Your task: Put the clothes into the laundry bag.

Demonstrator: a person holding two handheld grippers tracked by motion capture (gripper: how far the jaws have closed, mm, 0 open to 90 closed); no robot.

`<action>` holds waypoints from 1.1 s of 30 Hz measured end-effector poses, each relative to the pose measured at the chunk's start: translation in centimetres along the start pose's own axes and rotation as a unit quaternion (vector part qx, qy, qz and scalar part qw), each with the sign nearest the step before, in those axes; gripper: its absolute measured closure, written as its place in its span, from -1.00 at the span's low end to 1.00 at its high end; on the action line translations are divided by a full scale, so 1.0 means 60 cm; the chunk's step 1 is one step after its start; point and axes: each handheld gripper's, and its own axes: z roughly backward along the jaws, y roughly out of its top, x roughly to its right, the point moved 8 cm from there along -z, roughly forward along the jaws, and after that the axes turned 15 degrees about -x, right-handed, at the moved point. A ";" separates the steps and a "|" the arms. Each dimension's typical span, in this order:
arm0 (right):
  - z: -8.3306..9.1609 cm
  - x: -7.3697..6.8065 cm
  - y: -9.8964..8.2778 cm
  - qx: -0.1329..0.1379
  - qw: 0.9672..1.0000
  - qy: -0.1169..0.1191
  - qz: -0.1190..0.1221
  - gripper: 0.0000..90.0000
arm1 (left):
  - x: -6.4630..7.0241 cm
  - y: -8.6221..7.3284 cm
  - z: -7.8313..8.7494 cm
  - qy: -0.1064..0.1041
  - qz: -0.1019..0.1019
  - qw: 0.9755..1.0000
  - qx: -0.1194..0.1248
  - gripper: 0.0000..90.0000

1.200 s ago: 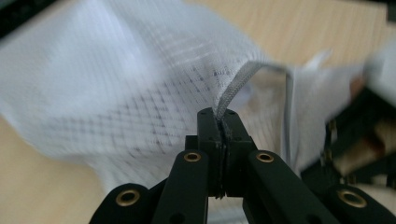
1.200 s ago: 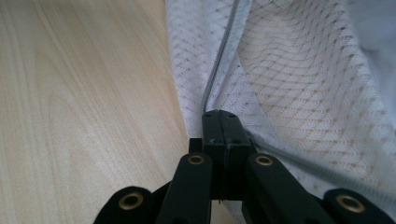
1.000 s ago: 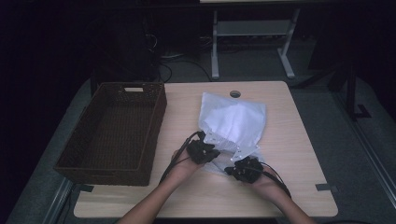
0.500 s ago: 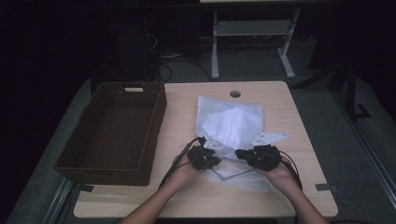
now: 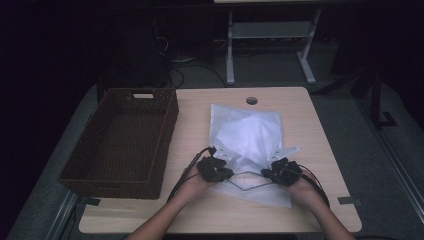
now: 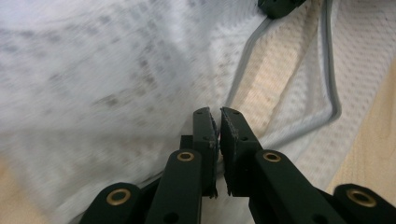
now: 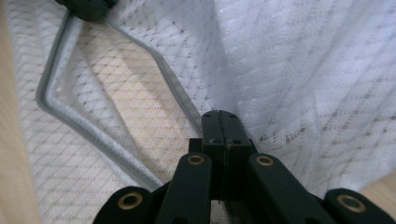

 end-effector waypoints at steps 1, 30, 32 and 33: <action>0.001 0.005 -0.002 0.000 1.000 -0.003 -0.003 1.00 | 0.000 0.000 0.000 -0.002 0.003 1.000 0.002 0.86; 0.081 0.000 -0.031 0.108 0.993 0.031 -0.030 -0.55 | 0.014 -0.051 0.073 0.004 0.025 0.998 0.051 -0.46; 0.086 -0.001 -0.043 0.114 0.993 0.026 -0.032 -0.67 | 0.016 -0.063 0.079 0.012 0.031 0.998 0.052 -0.58; 0.088 -0.001 -0.050 0.115 0.993 0.023 -0.033 -0.68 | 0.017 -0.068 0.081 0.015 0.032 0.998 0.052 -0.63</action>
